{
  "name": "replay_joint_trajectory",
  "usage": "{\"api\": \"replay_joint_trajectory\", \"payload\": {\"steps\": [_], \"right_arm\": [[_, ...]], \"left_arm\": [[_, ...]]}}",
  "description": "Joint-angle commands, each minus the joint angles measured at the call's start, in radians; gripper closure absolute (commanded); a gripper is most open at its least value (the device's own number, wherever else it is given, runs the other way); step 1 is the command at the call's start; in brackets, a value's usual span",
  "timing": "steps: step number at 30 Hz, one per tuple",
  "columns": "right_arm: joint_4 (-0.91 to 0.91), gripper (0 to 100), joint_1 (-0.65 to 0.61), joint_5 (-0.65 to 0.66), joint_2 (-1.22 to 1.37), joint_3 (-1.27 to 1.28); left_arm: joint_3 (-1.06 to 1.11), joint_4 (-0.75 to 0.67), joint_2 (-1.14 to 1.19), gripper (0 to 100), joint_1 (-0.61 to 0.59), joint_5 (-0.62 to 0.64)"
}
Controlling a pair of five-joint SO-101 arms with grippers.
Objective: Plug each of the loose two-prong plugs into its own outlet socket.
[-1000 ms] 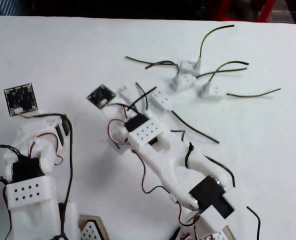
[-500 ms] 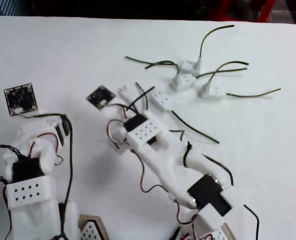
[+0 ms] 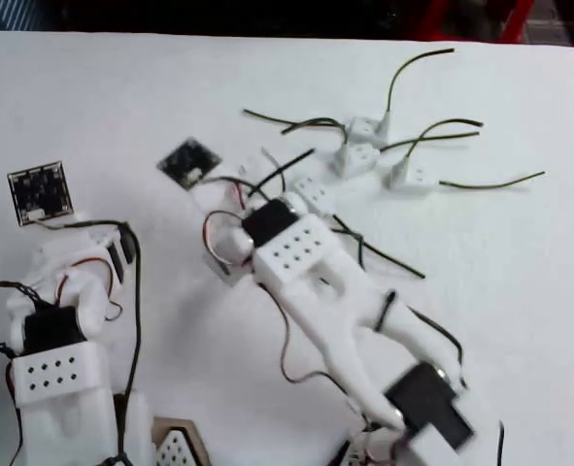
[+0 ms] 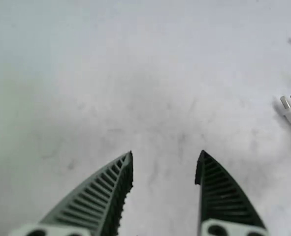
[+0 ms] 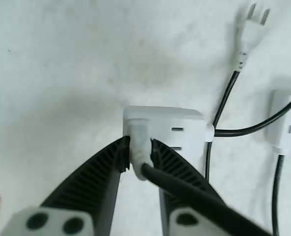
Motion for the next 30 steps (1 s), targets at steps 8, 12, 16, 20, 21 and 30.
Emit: {"api": "replay_joint_trajectory", "payload": {"steps": [8, 12, 16, 20, 21, 30], "right_arm": [[0.09, 98.0, 0.311, -0.002, -0.165, -0.121], [0.088, 97.9, 0.466, -0.009, -0.163, -0.117], [0.039, 97.9, 0.59, -0.011, -0.134, -0.081], [-0.039, 97.9, 0.653, -0.011, -0.027, -0.043], [-0.059, 97.9, 0.664, -0.011, 0.007, -0.041], [-0.271, 97.8, 0.713, -0.011, 0.28, -0.072]], "left_arm": [[-0.002, -0.023, -0.021, 79, -0.012, 0.006], [0.009, -0.031, -0.022, 79, -0.012, 0.006], [0.038, -0.092, -0.022, 79, -0.012, 0.006], [0.04, -0.092, -0.022, 79, -0.012, 0.006], [0.04, -0.092, -0.022, 79, -0.012, 0.006], [0.04, -0.092, -0.019, 79, -0.012, 0.006]]}}
